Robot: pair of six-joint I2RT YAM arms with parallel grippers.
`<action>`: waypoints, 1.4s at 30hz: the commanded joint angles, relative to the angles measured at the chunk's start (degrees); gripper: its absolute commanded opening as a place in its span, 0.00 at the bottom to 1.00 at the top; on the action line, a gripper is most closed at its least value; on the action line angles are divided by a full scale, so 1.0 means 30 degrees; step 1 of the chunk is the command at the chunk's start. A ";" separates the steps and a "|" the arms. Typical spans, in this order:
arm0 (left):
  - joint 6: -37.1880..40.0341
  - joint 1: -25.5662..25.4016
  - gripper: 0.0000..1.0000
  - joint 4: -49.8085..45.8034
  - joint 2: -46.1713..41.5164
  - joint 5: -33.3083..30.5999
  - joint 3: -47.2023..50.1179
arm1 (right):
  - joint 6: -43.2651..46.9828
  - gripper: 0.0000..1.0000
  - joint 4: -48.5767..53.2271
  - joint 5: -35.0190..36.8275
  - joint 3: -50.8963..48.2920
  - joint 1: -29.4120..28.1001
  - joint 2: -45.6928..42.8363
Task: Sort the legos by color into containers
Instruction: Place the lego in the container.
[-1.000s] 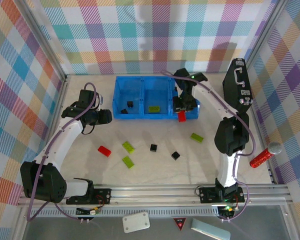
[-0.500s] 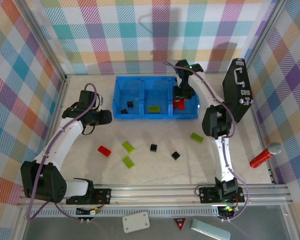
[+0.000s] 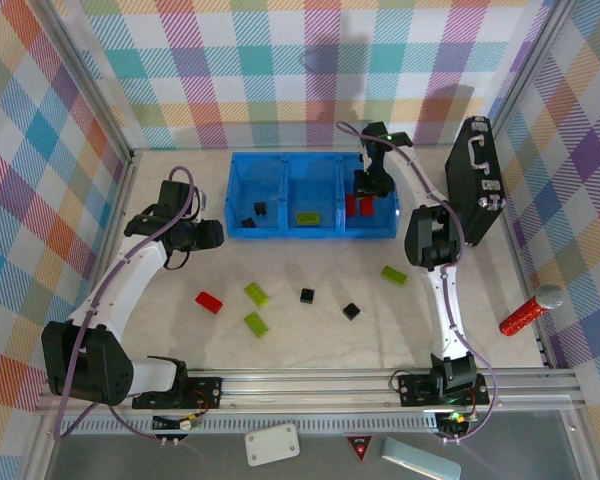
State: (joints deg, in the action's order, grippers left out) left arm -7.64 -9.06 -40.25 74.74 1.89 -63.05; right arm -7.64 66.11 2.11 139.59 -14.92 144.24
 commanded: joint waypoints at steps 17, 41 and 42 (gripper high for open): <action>0.0269 0.0296 0.52 0.0204 0.0255 -0.0191 0.0127 | -0.2493 0.49 -0.1849 -0.2826 0.0756 0.0230 0.0693; -0.0973 0.0010 0.53 -0.0956 0.0442 0.0717 -0.0396 | -0.2585 0.51 -0.3110 -0.3427 -0.8640 -0.0292 -0.8169; -0.1146 -0.0049 0.52 -0.1094 0.0509 0.0713 -0.0451 | -0.2623 0.51 -0.3290 -0.3453 -0.9354 -0.0351 -0.8694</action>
State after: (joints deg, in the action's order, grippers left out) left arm -9.30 -9.10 -40.86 75.22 2.63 -63.11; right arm -15.66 57.67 -6.79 115.81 -15.09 122.06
